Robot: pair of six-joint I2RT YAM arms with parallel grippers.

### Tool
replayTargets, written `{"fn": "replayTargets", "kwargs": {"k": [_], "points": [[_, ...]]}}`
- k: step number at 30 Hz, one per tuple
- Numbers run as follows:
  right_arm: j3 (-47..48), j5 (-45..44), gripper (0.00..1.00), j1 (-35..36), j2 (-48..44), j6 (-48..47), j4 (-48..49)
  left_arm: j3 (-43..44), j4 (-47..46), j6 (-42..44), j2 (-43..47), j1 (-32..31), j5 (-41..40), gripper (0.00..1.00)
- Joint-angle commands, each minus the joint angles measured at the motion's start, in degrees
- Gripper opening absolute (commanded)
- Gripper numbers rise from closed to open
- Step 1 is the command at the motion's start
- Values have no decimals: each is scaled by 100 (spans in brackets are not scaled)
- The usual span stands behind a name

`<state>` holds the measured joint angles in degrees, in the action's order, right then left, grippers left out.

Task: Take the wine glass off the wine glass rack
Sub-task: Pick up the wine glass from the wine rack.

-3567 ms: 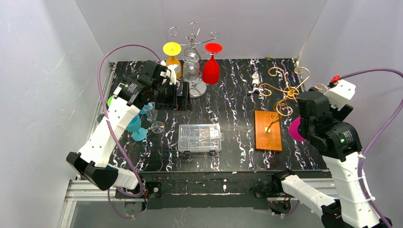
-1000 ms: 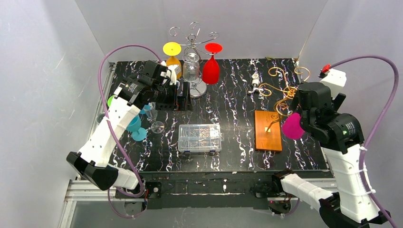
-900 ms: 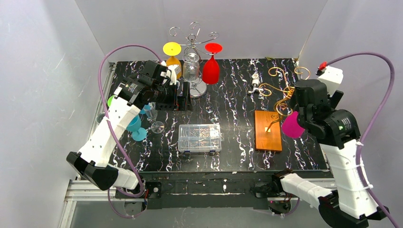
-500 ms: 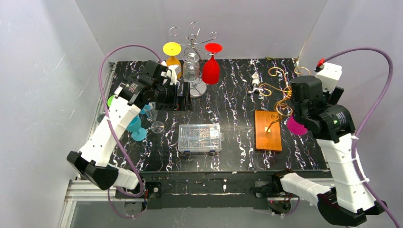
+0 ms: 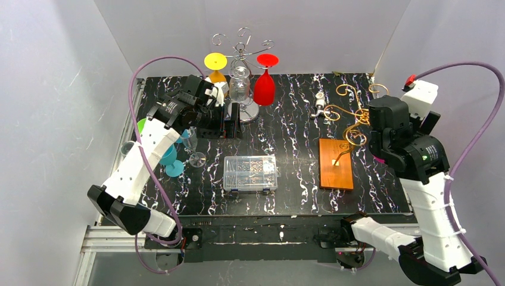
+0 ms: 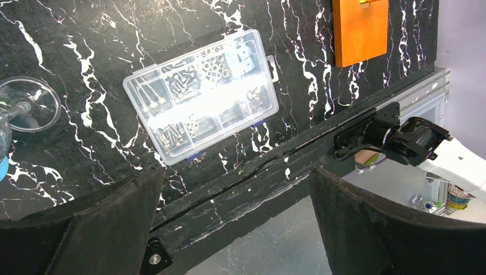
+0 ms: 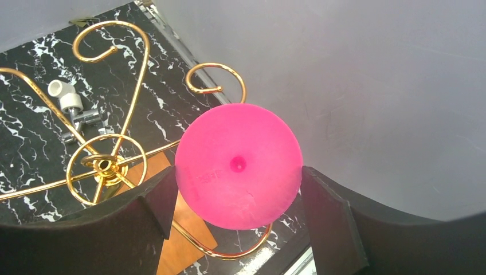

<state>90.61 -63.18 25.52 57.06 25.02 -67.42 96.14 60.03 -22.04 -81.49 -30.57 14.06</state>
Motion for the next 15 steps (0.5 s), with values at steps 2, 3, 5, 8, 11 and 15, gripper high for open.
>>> {"fn": "replayTargets", "kwargs": {"k": [2, 3, 5, 8, 11, 15], "points": [[229, -412, 60, -12, -160, -26, -78, 182, 62, 77, 15, -29, 95, 98], [237, -426, 59, -12, -164, -31, -97, 189, 64, 73, 7, -28, 96, 98], [259, -461, 59, -12, -185, -32, -159, 195, 61, 72, -11, -28, 104, 98], [298, -492, 60, -12, -221, -19, -250, 211, 66, 69, -37, -28, 121, 98], [332, -505, 60, -12, -245, -7, -340, 225, 57, 59, -57, -29, 131, 98], [376, -479, 60, -12, -281, 33, -497, 230, 54, 53, -68, -28, 140, 98]]}}
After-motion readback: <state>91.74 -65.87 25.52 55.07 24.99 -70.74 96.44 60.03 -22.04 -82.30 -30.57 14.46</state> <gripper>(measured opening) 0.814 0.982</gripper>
